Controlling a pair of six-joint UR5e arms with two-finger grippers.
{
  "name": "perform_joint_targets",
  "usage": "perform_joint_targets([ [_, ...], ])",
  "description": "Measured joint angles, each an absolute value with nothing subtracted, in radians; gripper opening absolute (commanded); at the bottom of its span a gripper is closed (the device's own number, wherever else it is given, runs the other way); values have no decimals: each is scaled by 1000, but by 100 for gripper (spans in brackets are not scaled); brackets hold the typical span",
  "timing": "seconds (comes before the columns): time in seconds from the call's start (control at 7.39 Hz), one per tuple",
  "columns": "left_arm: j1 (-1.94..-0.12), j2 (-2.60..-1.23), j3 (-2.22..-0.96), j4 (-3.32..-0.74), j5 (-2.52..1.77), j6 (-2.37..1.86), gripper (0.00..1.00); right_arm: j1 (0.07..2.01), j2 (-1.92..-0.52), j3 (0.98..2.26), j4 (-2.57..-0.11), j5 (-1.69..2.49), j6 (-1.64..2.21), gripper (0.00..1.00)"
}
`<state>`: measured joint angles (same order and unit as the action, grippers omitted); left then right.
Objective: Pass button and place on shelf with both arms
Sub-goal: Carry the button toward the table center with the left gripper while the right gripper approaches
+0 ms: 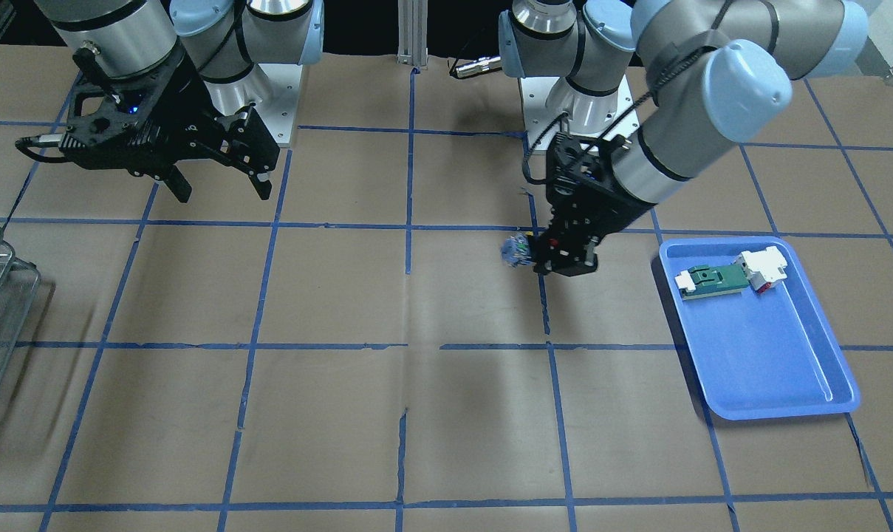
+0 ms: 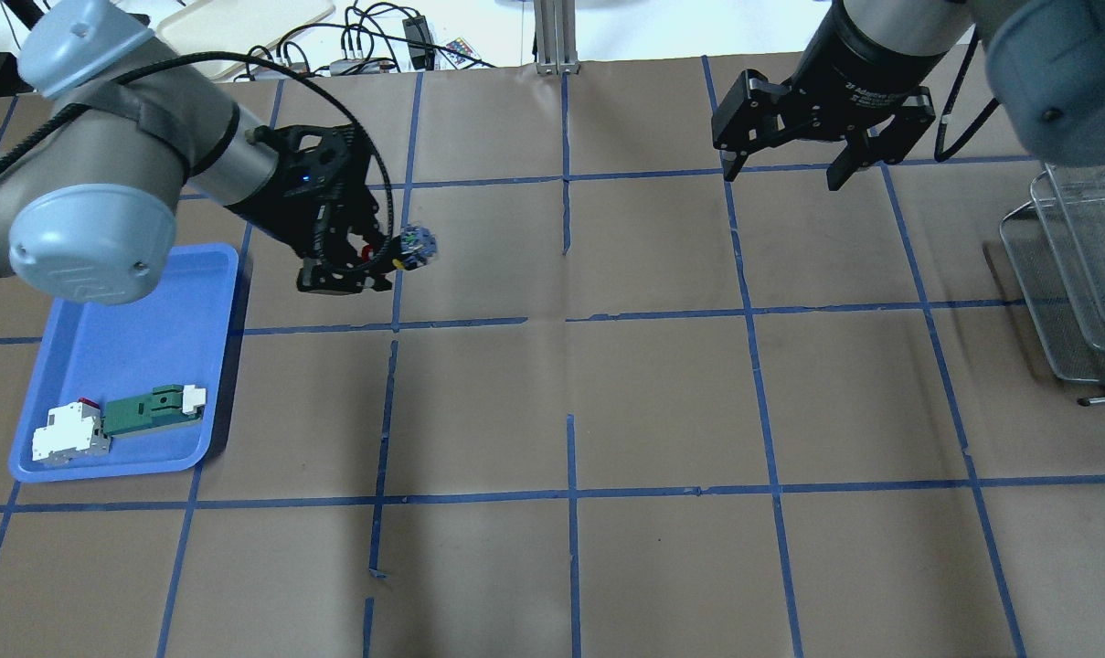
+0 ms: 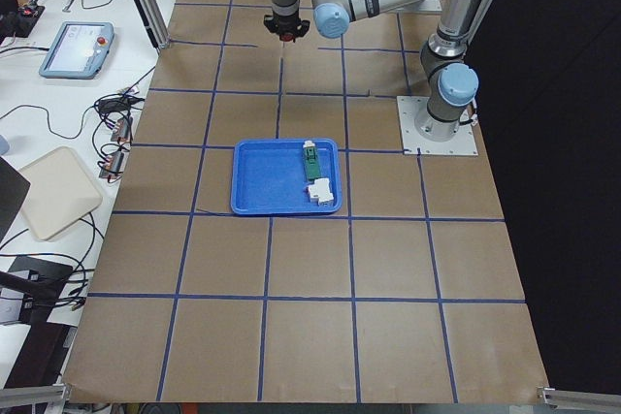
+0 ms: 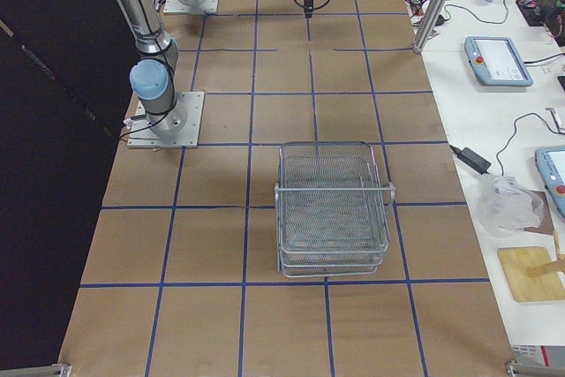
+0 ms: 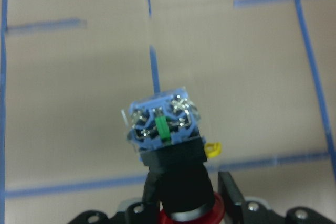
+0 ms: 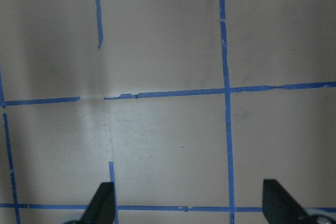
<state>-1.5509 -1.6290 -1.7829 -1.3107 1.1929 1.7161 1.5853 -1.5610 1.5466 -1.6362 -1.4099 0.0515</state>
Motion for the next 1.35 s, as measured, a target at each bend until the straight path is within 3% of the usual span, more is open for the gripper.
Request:
perform_joint_targets([
  [0.54,-1777,-1557,-1697,-1329,1094,1468,0,1555,-1574,1553,-1632,-1381,-269,100],
  [1.35,-1851,-1524,-1690,-1325,1069,1364,0,1546,-1661,1557,-1574,-1290,-961,97],
])
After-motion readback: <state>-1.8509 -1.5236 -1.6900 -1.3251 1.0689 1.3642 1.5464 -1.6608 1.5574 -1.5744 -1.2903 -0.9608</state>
